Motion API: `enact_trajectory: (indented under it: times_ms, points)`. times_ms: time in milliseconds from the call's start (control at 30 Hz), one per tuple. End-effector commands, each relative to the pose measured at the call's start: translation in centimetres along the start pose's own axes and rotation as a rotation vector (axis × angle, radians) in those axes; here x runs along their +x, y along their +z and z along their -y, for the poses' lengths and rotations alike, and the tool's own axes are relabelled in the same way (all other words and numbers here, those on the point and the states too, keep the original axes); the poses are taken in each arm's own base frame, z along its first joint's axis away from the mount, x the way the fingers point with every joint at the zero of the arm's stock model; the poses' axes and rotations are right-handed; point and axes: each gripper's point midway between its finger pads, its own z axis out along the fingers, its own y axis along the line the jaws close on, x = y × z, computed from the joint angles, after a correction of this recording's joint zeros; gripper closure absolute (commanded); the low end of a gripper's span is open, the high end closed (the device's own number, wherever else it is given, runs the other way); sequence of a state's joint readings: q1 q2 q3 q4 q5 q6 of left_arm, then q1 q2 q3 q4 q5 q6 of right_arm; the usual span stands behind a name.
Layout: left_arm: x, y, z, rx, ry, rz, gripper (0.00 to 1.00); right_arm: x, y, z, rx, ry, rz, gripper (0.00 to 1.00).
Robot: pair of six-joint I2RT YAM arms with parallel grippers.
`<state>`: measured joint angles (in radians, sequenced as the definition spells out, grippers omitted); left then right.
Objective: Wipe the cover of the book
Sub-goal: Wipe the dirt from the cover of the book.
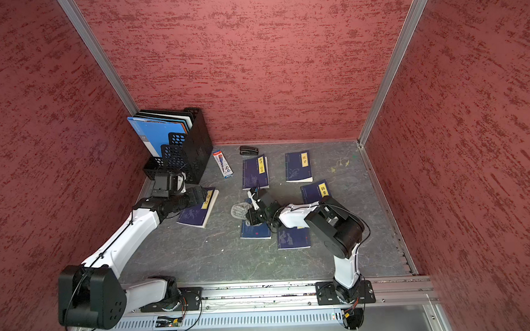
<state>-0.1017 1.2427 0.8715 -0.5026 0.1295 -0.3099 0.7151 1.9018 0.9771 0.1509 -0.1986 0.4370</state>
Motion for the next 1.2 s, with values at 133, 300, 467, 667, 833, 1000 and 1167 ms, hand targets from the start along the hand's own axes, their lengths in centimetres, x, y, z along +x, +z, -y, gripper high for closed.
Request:
enact_trajectory:
  times_ms: [133,300,467,667,833,1000,1167]
  points:
    - [-0.4,-0.2,0.8,0.011,0.014,0.006,0.01,2.9,0.5,5.0,0.133,-0.008,-0.129,0.84]
    - [-0.9,-0.3,1.0,0.012,0.016,0.017,0.01,7.4,-2.2,3.0,0.085,-0.006,-0.177,0.83]
    - [-1.2,0.0,1.2,0.015,0.017,0.023,0.01,12.8,-4.1,0.4,0.056,-0.010,-0.261,0.83]
    - [-1.0,0.6,1.5,0.016,0.023,0.010,0.01,12.4,-4.1,2.4,0.117,0.018,-0.225,0.82]
    - [-0.6,0.6,1.7,0.017,0.028,-0.001,0.01,8.0,-1.9,5.8,0.160,0.045,-0.162,0.82]
    - [-0.1,0.5,2.4,0.030,0.041,-0.012,0.01,3.4,-0.3,8.7,0.225,0.027,-0.110,0.82]
    - [-0.4,0.5,2.9,0.022,0.060,-0.015,0.01,2.6,-0.5,7.8,0.197,0.004,-0.113,0.81]
